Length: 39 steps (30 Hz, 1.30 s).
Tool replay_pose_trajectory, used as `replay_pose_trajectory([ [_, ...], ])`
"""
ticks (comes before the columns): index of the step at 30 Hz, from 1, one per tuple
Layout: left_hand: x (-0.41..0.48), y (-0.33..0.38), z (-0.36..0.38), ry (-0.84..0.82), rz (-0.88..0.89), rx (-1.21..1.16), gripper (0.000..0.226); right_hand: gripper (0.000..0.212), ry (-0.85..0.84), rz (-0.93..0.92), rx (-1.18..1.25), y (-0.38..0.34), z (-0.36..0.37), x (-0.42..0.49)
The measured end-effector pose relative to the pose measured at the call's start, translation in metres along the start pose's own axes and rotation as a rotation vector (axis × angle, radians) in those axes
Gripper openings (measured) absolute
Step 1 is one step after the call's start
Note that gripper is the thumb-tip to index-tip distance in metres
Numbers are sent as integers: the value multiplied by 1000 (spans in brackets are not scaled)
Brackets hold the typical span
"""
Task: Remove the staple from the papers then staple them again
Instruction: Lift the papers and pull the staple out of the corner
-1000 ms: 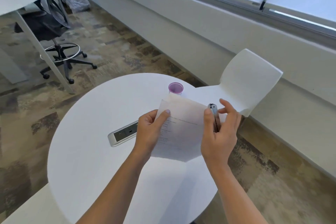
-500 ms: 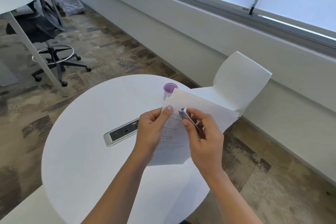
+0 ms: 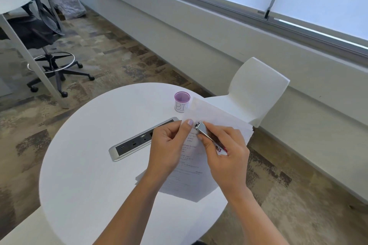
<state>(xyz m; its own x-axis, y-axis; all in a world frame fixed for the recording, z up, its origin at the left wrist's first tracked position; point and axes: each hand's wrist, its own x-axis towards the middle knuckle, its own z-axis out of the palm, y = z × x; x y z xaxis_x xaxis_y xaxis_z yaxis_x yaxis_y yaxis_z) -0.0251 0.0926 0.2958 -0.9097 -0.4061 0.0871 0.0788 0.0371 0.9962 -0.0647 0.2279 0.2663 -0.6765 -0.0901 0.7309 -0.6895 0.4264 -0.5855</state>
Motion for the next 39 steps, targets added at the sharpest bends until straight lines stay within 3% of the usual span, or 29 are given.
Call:
replay_pose_trajectory([
  [16, 1, -6, -17, -94, 130, 76, 38, 24, -4, -18, -19, -12, 5, 1],
  [32, 2, -14, -32, -48, 142, 186, 36, 16, -173, 700, 552, -49, 14, 4],
  [36, 3, -14, -32, -44, 129, 209, 37, 35, -272, 932, 763, -48, 10, 7],
  [39, 5, -14, -31, -35, 135, 232, 36, 32, -335, 1090, 882, -48, 9, 9],
])
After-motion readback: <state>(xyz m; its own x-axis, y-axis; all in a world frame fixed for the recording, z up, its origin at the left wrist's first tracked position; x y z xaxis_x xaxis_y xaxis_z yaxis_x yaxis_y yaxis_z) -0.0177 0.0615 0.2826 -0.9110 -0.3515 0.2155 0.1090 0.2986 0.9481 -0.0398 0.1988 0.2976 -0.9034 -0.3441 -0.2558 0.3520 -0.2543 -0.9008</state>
